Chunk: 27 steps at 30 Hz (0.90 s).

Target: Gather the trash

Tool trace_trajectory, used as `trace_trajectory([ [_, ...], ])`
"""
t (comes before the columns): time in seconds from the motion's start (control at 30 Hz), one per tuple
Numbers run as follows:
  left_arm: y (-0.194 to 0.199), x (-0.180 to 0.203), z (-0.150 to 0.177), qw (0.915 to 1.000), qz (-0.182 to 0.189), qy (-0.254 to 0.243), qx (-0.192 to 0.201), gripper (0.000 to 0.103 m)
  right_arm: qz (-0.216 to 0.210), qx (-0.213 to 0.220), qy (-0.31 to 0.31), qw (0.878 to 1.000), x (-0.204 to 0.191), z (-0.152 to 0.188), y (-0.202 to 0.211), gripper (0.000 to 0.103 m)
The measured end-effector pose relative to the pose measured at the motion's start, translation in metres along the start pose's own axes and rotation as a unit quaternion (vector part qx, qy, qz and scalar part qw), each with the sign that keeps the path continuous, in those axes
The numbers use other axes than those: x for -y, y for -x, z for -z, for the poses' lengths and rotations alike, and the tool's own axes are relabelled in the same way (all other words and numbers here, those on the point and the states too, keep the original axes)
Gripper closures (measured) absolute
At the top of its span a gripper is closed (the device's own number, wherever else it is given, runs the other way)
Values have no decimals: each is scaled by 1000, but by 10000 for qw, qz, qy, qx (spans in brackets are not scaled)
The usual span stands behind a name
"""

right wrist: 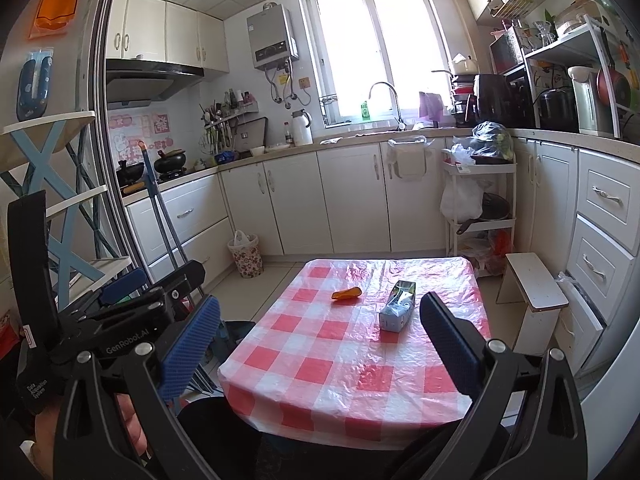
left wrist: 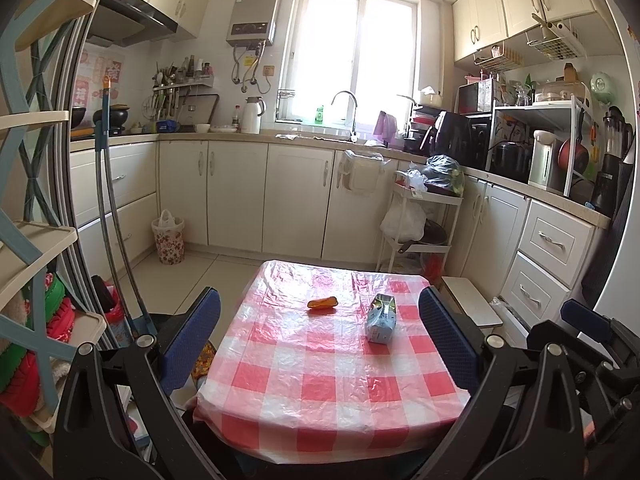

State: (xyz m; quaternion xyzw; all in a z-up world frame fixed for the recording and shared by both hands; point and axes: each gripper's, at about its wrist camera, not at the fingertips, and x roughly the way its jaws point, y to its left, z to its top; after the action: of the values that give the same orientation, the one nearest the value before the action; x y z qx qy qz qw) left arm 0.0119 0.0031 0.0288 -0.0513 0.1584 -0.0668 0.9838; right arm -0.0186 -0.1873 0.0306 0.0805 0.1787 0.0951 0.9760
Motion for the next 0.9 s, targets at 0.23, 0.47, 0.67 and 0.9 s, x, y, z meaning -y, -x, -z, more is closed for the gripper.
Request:
trace_trajectory([
  [0.23, 1, -1, 2, 10000, 17, -43, -27, 7, -60, 38, 28, 10000, 2, -3, 2, 7],
  [0.47, 3, -3, 2, 10000, 24, -55, -62, 7, -188, 126, 100, 9997, -2, -8, 4, 7],
  [0.67, 4, 1, -1, 9999, 39, -118, -56, 7, -218, 185, 107, 9995, -2, -11, 6, 7],
  [0.9, 1, 2, -6, 9999, 37, -94, -61, 7, -159, 310, 44, 9994, 4, -16, 11, 7],
])
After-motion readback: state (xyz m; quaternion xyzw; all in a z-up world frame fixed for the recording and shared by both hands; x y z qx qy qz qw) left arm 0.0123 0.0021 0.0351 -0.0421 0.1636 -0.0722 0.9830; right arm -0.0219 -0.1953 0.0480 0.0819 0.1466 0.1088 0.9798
